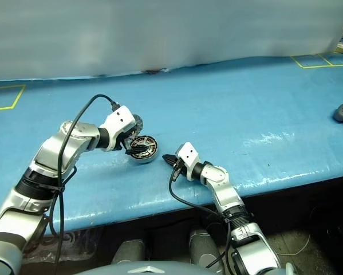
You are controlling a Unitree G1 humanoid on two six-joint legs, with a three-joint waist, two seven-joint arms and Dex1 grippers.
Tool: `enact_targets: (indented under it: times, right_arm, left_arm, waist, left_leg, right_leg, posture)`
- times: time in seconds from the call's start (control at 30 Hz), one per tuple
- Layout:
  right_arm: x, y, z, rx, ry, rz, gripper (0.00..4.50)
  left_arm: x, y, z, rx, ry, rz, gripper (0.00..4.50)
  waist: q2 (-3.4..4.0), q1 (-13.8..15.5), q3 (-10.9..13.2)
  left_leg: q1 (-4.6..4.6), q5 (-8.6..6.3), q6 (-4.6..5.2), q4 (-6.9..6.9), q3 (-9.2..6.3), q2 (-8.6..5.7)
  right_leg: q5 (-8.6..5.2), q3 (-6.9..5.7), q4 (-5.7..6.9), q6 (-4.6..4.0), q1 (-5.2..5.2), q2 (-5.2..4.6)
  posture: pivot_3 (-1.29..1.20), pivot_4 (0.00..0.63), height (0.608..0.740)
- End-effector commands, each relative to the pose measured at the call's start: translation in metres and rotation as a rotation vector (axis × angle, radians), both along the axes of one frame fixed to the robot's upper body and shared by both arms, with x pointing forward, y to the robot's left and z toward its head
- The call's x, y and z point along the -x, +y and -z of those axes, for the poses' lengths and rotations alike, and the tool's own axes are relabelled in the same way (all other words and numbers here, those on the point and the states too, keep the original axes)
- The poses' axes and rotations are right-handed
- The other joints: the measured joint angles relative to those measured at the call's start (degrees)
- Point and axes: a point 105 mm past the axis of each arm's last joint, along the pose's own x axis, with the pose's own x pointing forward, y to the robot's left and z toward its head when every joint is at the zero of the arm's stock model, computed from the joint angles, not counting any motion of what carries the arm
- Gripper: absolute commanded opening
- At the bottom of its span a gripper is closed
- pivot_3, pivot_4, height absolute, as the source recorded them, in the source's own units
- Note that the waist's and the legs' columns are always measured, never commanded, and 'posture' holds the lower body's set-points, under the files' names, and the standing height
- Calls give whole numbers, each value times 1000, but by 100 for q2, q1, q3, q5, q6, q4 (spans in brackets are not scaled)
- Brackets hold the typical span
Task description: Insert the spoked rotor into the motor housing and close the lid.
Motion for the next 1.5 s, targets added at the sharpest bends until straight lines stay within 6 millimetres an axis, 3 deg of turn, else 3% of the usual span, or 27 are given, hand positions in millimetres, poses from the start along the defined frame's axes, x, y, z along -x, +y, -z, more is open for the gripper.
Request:
enact_targets:
  times: [0.03, 0.47, 0.57, 0.93, 0.97, 1.5]
  right_arm:
    - [-3, 3, -15, -24, -53, -12, 0]
    - [-2, 4, -14, -20, -47, -20, 0]
    - [-2, 4, -14, -18, -46, -24, 0]
    - [0, 4, -13, -13, -44, -32, 0]
    - [0, 3, -13, -11, -44, -32, 0]
    - [2, -8, -12, 1, -31, -12, 0]
  left_arm:
    - [5, -1, -18, 49, -55, -1, 4488]
    - [26, 8, -34, 277, -161, -88, 4488]
    - [32, 8, -35, 320, -181, -100, 3875]
    - [57, 6, -19, 400, -291, -113, 164]
    - [58, 6, -18, 410, -304, -119, 15]
    - [86, 7, 13, 526, -466, -236, 15]
  waist:
    - [0, 1, 0]
    - [0, -1, 0]
    - [0, 6, 0]
    - [2, 12, -1]
    - [2, 16, -1]
    - [-6, 26, 4]
  left_leg:
    - [0, 0, 0, 0, 0, 0]
    - [2, 0, 0, 0, 0, 2]
    - [2, 0, 0, 0, 1, 2]
    - [8, 0, -1, 0, 3, 2]
    - [8, 0, -1, 0, 3, 2]
    - [-21, -5, -8, 34, 28, -2]
  right_leg:
    - [0, 0, 0, 0, 0, 0]
    - [0, 0, 0, 0, 1, 0]
    - [0, 0, -1, 0, 1, -2]
    - [0, 2, -2, -1, 6, -3]
    - [-1, 3, -2, -3, 6, -4]
    - [-4, 19, -17, -8, -5, -16]
  posture:
    - [0, 150, 740]
    - [0, 150, 740]
    - [0, 150, 740]
    - [0, 150, 740]
    - [0, 150, 740]
    - [0, 150, 740]
